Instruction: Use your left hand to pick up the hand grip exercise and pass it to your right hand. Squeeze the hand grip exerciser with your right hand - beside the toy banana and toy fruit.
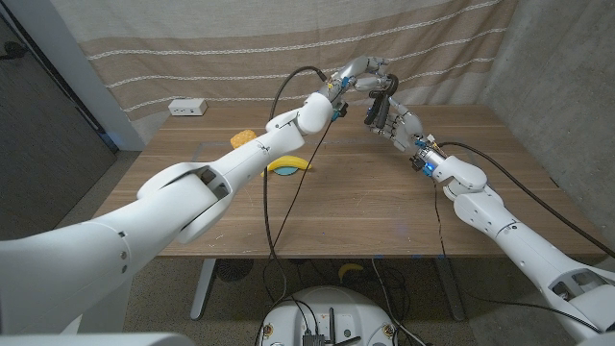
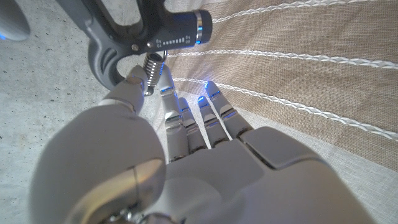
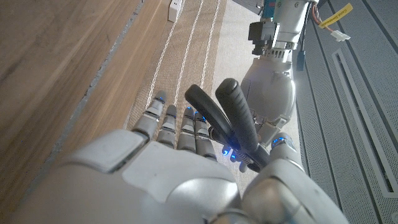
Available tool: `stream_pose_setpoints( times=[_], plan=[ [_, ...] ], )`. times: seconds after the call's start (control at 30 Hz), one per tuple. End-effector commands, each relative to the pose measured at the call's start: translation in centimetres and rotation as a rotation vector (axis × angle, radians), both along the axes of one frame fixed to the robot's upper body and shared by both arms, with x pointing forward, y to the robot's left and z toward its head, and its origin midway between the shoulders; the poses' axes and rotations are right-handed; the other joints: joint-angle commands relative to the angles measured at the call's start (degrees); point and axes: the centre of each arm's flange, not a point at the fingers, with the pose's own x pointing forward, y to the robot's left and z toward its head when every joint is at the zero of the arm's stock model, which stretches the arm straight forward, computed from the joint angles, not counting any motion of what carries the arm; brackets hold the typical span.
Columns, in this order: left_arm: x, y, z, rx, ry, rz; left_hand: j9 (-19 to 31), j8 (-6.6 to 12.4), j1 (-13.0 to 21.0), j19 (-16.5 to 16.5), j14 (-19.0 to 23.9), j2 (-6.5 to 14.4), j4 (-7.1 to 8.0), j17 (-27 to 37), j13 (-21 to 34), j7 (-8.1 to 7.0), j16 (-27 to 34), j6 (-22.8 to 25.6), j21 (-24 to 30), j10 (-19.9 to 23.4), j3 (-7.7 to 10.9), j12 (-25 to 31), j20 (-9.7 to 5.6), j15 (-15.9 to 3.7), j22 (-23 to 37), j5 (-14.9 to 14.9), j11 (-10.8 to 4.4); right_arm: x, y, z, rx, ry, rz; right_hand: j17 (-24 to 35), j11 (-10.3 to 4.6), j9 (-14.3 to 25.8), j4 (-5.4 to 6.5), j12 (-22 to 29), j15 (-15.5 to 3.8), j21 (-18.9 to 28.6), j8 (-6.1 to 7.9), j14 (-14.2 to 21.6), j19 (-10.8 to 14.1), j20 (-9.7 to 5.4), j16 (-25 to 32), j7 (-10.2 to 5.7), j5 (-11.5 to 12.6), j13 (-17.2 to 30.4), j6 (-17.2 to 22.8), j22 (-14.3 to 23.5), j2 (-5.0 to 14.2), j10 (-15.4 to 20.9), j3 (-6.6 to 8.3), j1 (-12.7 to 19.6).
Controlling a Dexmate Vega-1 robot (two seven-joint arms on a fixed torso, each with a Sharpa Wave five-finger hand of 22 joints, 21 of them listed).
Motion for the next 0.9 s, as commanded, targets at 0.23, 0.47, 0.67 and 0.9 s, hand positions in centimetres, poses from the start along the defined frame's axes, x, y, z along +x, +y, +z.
stream_pose_setpoints(
  times=[0.23, 0.47, 0.67, 0.9],
  plan=[
    [0.33, -1.16, -0.88, 0.017, 0.033, -0.006, 12.9, 15.11, 0.2, 0.4, 0.5, 0.4, 2.1, 0.0, 0.1, -0.53, -0.2, 0.1, 0.3, 1.2, 3.94, -0.2, -0.45, -7.58, 0.1, 0.2, -0.95, 0.05, 1.11, 0.59, -0.036, -0.014, 0.058, -0.1, -0.45, 0.2, -0.36, 0.3, -0.46, 0.3, 0.29, 1.1, 1.2, 0.16, 0.2, -0.62, 0.4, 0.1, -0.3, 0.1, -0.08, -0.1, 0.12, 0.9],
    [0.33, -1.37, -1.03, 0.018, 0.038, -0.009, 12.8, 15.2, 0.1, 0.4, 0.5, 0.4, 2.11, -0.1, 0.1, -0.46, -0.2, 0.0, 0.3, 1.1, 4.1, -0.3, -0.39, -7.53, 0.1, 0.2, -0.89, -0.15, 1.32, 0.68, -0.033, -0.025, 0.078, -0.2, -0.73, 0.2, -0.98, 0.4, -1.25, 0.7, 0.45, 2.1, 2.3, -0.31, 0.5, -1.4, 0.4, 0.1, -0.5, 0.1, 0.76, 0.2, 0.96, 2.7],
    [0.36, -1.25, -0.97, 0.009, 0.045, -0.012, 12.8, 15.27, 0.0, 0.3, 0.5, 0.4, 2.15, 0.0, 0.1, -0.5, -0.2, 0.0, 0.3, 1.1, 4.21, -0.3, -0.4, -7.54, 0.1, 0.2, -0.95, -0.39, 1.26, 0.61, -0.017, -0.028, 0.091, 0.2, -2.2, 0.2, -1.89, 0.8, -3.11, 1.6, 0.96, 8.1, 4.4, -1.69, 3.0, -2.49, 0.3, 0.1, -0.2, 0.5, 2.57, 1.3, 3.16, 8.2],
    [0.52, -1.0, -1.2, 0.008, 0.065, -0.014, 12.7, 15.32, -0.1, 0.3, 0.5, 0.4, 2.17, 0.0, 0.1, -0.5, -0.2, -0.2, 0.4, 1.0, 4.39, -0.3, -0.37, -7.52, 0.1, 0.2, -0.72, -0.67, 1.16, 0.63, 0.003, -0.032, 0.111, 1.8, -4.1, 0.3, -1.99, 1.7, -6.89, 3.0, 1.93, 12.5, 6.8, -3.61, 5.6, -3.65, 0.3, 0.5, 2.0, 1.3, 3.52, 3.9, 4.46, 12.8]
  ],
)
